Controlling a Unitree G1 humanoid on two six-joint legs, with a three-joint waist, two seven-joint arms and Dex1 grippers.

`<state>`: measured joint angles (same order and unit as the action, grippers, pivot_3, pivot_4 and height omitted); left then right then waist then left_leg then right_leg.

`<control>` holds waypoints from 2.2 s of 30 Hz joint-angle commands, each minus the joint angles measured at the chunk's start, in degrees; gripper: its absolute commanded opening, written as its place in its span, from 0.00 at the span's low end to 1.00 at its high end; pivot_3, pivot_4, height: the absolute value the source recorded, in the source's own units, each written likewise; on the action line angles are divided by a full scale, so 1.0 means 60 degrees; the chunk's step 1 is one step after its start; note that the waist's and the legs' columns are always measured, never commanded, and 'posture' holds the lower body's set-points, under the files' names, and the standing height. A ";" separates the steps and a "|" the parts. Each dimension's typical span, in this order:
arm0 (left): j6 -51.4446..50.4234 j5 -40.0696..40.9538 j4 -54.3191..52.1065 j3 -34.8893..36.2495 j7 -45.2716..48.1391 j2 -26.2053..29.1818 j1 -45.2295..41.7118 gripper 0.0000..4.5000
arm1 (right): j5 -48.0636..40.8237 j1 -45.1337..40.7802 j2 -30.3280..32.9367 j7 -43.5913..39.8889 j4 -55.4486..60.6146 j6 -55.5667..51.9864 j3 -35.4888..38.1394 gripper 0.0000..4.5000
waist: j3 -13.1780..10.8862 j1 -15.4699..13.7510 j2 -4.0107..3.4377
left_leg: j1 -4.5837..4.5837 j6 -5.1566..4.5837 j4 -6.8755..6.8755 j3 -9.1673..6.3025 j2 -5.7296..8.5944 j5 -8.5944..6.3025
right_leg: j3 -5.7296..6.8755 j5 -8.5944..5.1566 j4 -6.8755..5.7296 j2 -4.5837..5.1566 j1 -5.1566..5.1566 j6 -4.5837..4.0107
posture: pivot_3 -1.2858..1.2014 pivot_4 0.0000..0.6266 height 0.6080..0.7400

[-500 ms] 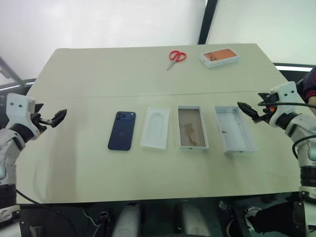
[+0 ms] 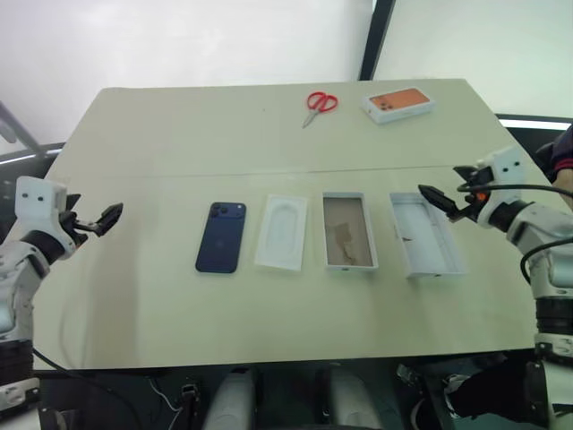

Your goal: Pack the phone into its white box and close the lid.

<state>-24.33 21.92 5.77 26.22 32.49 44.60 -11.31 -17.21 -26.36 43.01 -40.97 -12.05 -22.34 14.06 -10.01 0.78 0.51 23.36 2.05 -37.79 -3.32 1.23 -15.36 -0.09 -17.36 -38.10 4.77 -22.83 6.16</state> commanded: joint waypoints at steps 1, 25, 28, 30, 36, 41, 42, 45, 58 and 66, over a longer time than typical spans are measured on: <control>-0.0032 0.0157 -0.0609 0.0265 -0.0078 -0.0009 0.0006 0.99 | -0.0286 -0.0128 -0.0054 -0.0174 0.0825 -0.0144 -0.0030 1.00 | 0.0000 -0.0003 0.0000 | 0.0000 0.0000 0.0000 0.0000 0.0000 0.0000 | 0.0001 0.0000 0.0000 0.0000 0.0000 0.0000 | 0.52 0.24 1.00; -0.8135 0.2762 -0.4639 -0.2603 -0.4172 -0.4902 -0.3052 0.99 | -0.0045 0.0787 -0.0849 -0.0156 0.4816 -0.1128 -0.2328 1.00 | 0.0000 -0.0025 0.0012 | 0.0005 -0.0002 -0.0033 -0.0016 0.0010 -0.0001 | 0.0005 0.0000 -0.0012 -0.0012 0.0011 0.0003 | 0.52 0.24 1.00; -0.9395 0.2441 -0.4238 -0.2461 -0.4802 -0.5297 -0.3496 0.99 | -0.0059 0.0982 -0.0749 -0.0097 0.4913 -0.1213 -0.2137 1.00 | 0.0000 -0.0023 0.0012 | 0.0003 -0.0002 -0.0034 -0.0017 0.0014 -0.0001 | 0.0005 -0.0001 -0.0012 -0.0013 0.0014 0.0004 | 0.52 0.24 1.00; -1.0036 0.2285 -0.4096 -0.2459 -0.5017 -0.5475 -0.3725 0.99 | -0.0093 0.1048 -0.0687 -0.0110 0.4991 -0.1259 -0.2100 1.00 | 0.0000 -0.0003 0.0012 | 0.0002 -0.0002 -0.0034 -0.0017 0.0019 -0.0001 | 0.0005 -0.0001 -0.0013 -0.0016 0.0012 0.0004 | 0.52 0.24 1.00; -1.1124 0.2053 -0.3826 -0.2145 -0.5142 -0.6326 -0.4069 0.99 | -0.0088 0.1111 -0.0538 -0.0094 0.5040 -0.1263 -0.2009 1.00 | 0.0000 -0.0022 0.0013 | 0.0002 0.0002 -0.0033 -0.0017 0.0019 0.0002 | 0.0005 -0.0001 -0.0012 -0.0018 0.0013 0.0004 | 0.52 0.24 1.00; -1.1361 0.2098 -0.3711 -0.2073 -0.5080 -0.6638 -0.4195 0.99 | -0.0026 0.1127 -0.0587 -0.0044 0.5039 -0.1208 -0.2073 1.00 | 0.0000 -0.0030 0.0013 | 0.0002 0.0050 -0.0033 -0.0017 0.0018 0.0029 | 0.0004 -0.0001 -0.0010 -0.0016 0.0014 0.0004 | 0.52 0.24 1.00; -1.1361 0.2136 -0.3665 -0.2085 -0.5089 -0.6631 -0.4198 0.99 | -0.0006 0.1094 -0.0608 -0.0031 0.5014 -0.1194 -0.2101 1.00 | 0.0000 -0.0030 0.0013 | 0.0002 0.0056 -0.0033 -0.0017 0.0019 0.0032 | 0.0004 -0.0001 -0.0010 -0.0015 0.0014 0.0004 | 0.52 0.24 1.00; -1.1361 0.2178 -0.3534 -0.1987 -0.5116 -0.6625 -0.4248 0.94 | 0.0029 0.1011 -0.0634 -0.0030 0.4949 -0.1156 -0.2147 1.00 | 0.0000 -0.0029 0.0013 | 0.0003 0.0058 -0.0032 -0.0016 0.0018 0.0033 | 0.0003 -0.0001 -0.0008 -0.0014 0.0014 0.0004 | 0.52 0.24 1.00; -1.1361 0.1905 -0.3244 -0.1073 -0.5388 -0.6663 -0.4607 0.01 | 0.0144 0.0887 -0.0665 -0.0121 0.4843 -0.1029 -0.2257 1.00 | -0.0001 -0.0030 0.0015 | 0.0003 0.0060 -0.0032 -0.0016 0.0019 0.0034 | 0.0003 0.0000 -0.0008 -0.0014 0.0014 0.0003 | 0.52 0.24 1.00; -1.1328 0.2538 -0.3257 0.1797 -0.4880 -0.7210 -0.5867 0.01 | 0.0181 0.0864 -0.0412 -0.0237 0.4700 -0.0973 -0.1993 1.00 | -0.0004 -0.0030 0.0019 | 0.0005 0.0062 -0.0031 -0.0017 0.0021 0.0035 | 0.0008 -0.0001 -0.0008 -0.0017 0.0011 0.0004 | 0.52 0.24 1.00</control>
<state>-92.01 34.24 -12.67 32.52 1.71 2.51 -43.99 -16.30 -20.00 39.52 -42.10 15.55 -29.51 0.27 -10.04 0.60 0.62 23.39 2.42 -37.97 -3.42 1.37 -15.15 -0.04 -17.36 -38.14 4.67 -22.75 6.18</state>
